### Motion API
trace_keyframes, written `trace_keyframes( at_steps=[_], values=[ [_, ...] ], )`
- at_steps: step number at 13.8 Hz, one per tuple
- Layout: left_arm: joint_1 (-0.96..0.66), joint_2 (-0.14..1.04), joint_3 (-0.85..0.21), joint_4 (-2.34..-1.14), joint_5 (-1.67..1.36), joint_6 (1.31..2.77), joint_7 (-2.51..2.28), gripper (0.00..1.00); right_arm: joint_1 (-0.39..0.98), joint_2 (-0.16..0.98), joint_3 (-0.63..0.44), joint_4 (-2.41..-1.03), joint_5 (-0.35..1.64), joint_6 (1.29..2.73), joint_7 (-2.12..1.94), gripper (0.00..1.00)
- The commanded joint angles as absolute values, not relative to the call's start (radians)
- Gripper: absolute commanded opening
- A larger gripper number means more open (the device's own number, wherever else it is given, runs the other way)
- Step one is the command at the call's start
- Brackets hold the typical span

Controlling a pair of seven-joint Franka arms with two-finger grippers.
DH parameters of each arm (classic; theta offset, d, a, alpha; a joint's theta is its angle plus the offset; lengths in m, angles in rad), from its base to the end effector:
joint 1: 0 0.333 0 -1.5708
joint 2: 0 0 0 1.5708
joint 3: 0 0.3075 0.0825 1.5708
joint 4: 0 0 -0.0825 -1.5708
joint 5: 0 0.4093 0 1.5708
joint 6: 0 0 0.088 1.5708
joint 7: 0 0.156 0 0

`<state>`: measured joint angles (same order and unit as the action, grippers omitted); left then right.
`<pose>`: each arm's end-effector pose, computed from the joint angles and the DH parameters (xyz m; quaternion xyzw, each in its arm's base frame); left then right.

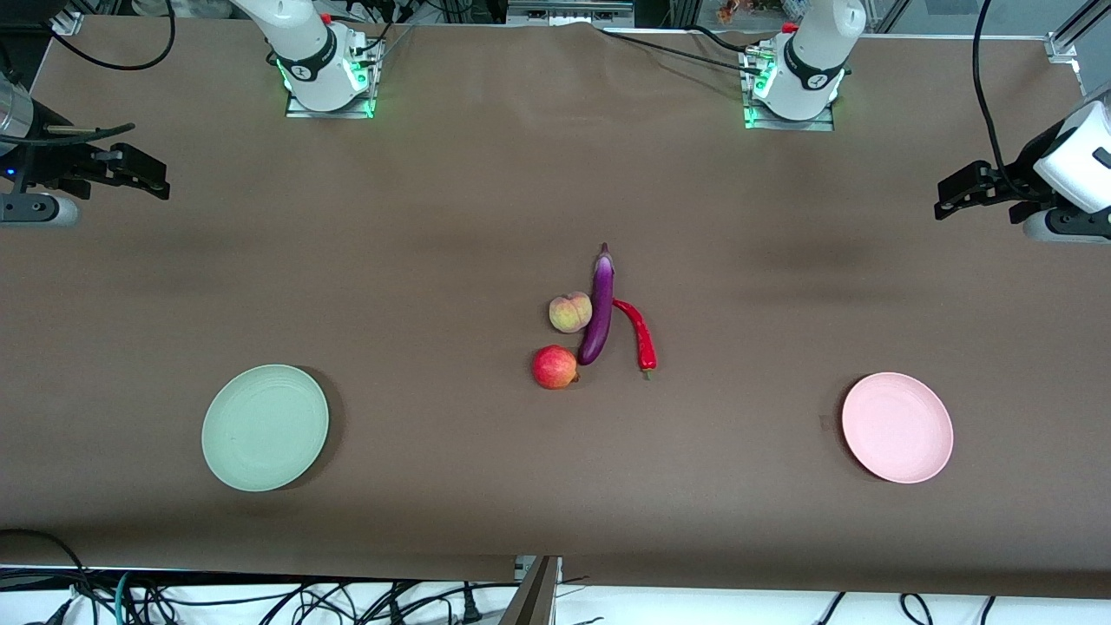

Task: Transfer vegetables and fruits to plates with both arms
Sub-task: 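Start moving both grippers from rest toward the vegetables and fruits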

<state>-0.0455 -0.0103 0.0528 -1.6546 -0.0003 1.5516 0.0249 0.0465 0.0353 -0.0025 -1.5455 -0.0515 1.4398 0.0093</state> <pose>0.5668 0.0042 0.5301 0.9989 -0.0088 -0.0463 0.0012 0.5684 0.0165 0.5492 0.9971 0.0157 -0.0697 0.0276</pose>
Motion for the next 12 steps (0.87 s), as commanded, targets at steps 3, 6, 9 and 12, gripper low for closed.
trace_keyframes(
  at_steps=[3, 6, 9, 12],
  values=[
    [-0.048, -0.015, 0.055, -1.64, 0.018, 1.532, 0.043, 1.0, 0.031, 0.041, 0.012, -1.529, -0.058, 1.434, -0.011, 1.0],
    [-0.048, -0.015, 0.055, -1.64, 0.018, 1.531, 0.043, 1.0, 0.031, 0.041, 0.011, -1.529, -0.057, 1.436, -0.002, 1.0],
    [-0.048, -0.015, 0.051, -1.64, 0.018, 1.529, 0.041, 1.0, 0.04, 0.055, 0.015, -1.529, -0.057, 1.44, 0.003, 1.0],
    [-0.048, -0.015, 0.051, -1.64, 0.018, 1.529, 0.041, 1.0, 0.092, 0.11, 0.014, -1.529, -0.077, 1.445, 0.005, 1.0]
  ],
)
